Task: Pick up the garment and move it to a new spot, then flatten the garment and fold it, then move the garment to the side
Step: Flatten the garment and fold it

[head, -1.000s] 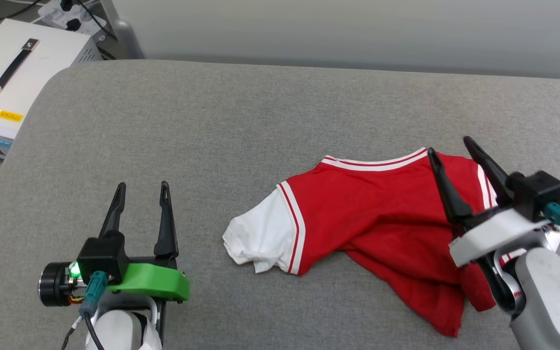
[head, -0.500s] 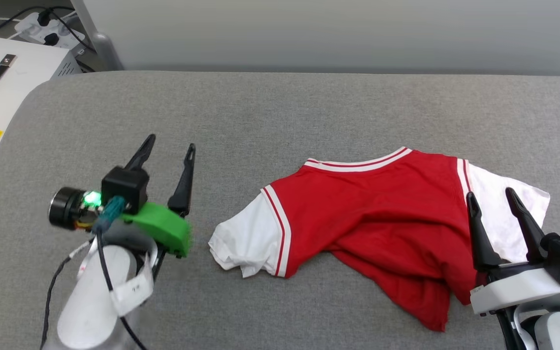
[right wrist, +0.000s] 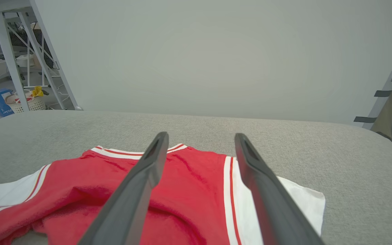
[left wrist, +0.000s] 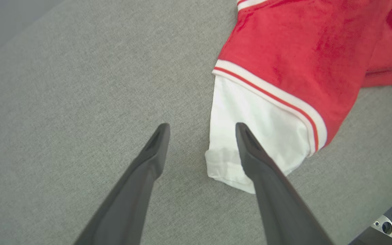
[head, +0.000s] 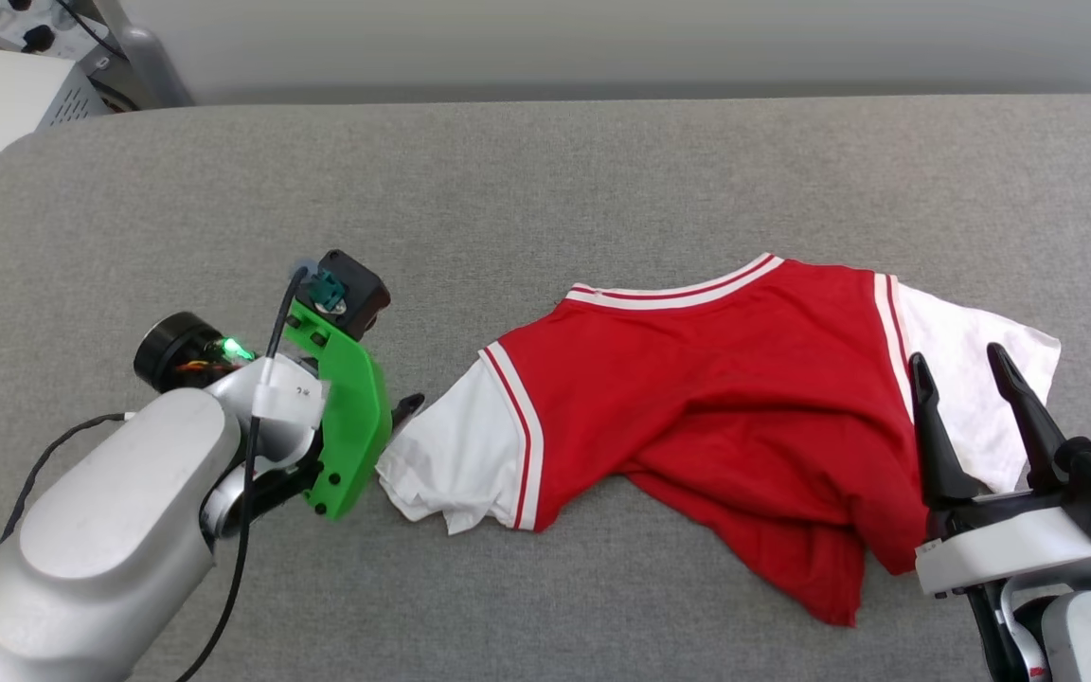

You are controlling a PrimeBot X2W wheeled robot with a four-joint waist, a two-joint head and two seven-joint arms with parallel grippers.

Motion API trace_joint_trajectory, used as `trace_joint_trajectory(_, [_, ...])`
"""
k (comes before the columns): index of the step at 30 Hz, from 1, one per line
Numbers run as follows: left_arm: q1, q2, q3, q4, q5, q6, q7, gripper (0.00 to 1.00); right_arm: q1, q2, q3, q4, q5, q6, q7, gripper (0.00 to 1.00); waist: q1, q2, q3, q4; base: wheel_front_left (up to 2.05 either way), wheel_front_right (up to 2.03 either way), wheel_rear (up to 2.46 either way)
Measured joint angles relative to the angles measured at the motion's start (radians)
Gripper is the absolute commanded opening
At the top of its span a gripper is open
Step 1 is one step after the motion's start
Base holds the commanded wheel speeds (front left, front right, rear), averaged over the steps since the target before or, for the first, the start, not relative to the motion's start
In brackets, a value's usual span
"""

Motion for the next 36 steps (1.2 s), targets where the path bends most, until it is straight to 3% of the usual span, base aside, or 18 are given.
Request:
trace_joint_trajectory(6, [-0.027, 0.055, -0.132, 0.023, -0.073, 0.000, 0.057, 1.00, -0.028, 0.001, -0.002, -0.002, -0.004, 0.000, 0.000, 1.00, 0.0000, 0.0000, 0.041, -0.018, 0.00, 0.00, 0.00])
trace_joint_trajectory(17, [-0.083, 0.048, -0.282, 0.154, -0.140, -0.005, 0.032, 1.00, -0.069, 0.005, 0.009, 0.005, -0.005, 0.000, 0.000, 1.00, 0.0000, 0.0000, 0.105, -0.055, 0.00, 0.00, 0.00])
trace_joint_trajectory(18, [-0.093, 0.050, -0.294, 0.159, -0.146, -0.005, 0.026, 0.20, -0.069, 0.005, 0.010, 0.006, -0.005, 0.000, 0.000, 1.00, 0.0000, 0.0000, 0.108, -0.058, 0.00, 0.00, 0.00])
trace_joint_trajectory(19, [-0.101, 0.050, -0.302, 0.167, -0.151, -0.006, 0.012, 0.00, -0.071, 0.005, 0.011, 0.007, -0.005, 0.000, 0.000, 1.00, 0.0000, 0.0000, 0.110, -0.060, 0.00, 0.00, 0.00])
trace_joint_trajectory(26, [-0.148, 0.066, -0.325, 0.178, -0.181, -0.006, -0.078, 0.00, -0.073, 0.005, -0.015, 0.004, -0.006, 0.000, 0.000, 1.00, 0.0000, 0.0000, 0.109, -0.060, 0.00, 0.00, 0.00])
trace_joint_trajectory(36, [-0.215, 0.139, -0.295, 0.282, -0.200, 0.006, -0.104, 0.00, -0.073, 0.010, -0.029, -0.003, -0.011, 0.000, 0.000, 1.00, 0.0001, 0.0000, 0.113, -0.082, 0.00, 0.00, 0.00])
